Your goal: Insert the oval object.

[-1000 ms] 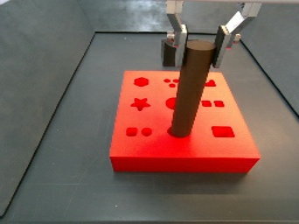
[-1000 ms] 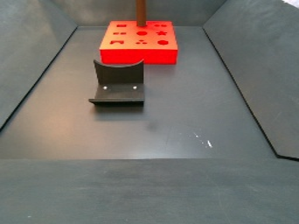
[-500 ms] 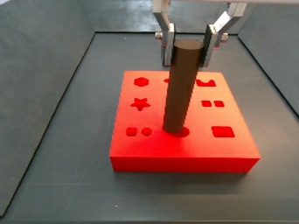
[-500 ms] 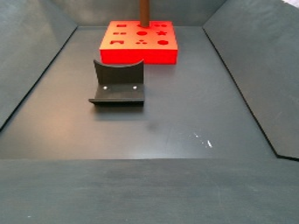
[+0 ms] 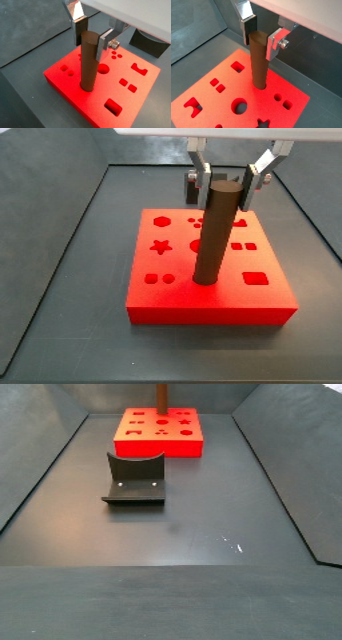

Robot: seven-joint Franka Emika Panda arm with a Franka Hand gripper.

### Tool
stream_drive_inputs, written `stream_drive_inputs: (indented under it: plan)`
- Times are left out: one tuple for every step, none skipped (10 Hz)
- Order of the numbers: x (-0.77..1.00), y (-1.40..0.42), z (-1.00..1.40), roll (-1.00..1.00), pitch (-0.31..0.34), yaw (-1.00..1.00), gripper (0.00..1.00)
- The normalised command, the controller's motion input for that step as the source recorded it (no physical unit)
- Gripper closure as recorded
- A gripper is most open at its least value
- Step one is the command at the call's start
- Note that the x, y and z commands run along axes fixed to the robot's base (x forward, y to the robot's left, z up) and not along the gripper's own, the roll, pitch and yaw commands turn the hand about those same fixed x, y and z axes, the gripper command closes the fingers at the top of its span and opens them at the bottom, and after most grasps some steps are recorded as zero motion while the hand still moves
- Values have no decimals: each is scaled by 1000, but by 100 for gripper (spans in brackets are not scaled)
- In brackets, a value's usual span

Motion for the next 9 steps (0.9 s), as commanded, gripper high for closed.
stream_drive_inputs:
  plan:
    - [0,0,-197,0,0,0,100]
    - [0,0,-529,0,-37,0,100]
    - [31,0,-663,0,-50,0,100]
    - [49,0,-686,0,-39,0,100]
    - [86,0,-720,0,-16,0,100]
    - [143,0,-700,0,-3,0,100]
    - [126,0,-586,0,0,0,100]
    - [106,0,-523,-7,0,-23,100]
    - [0,0,0,0,0,0,100]
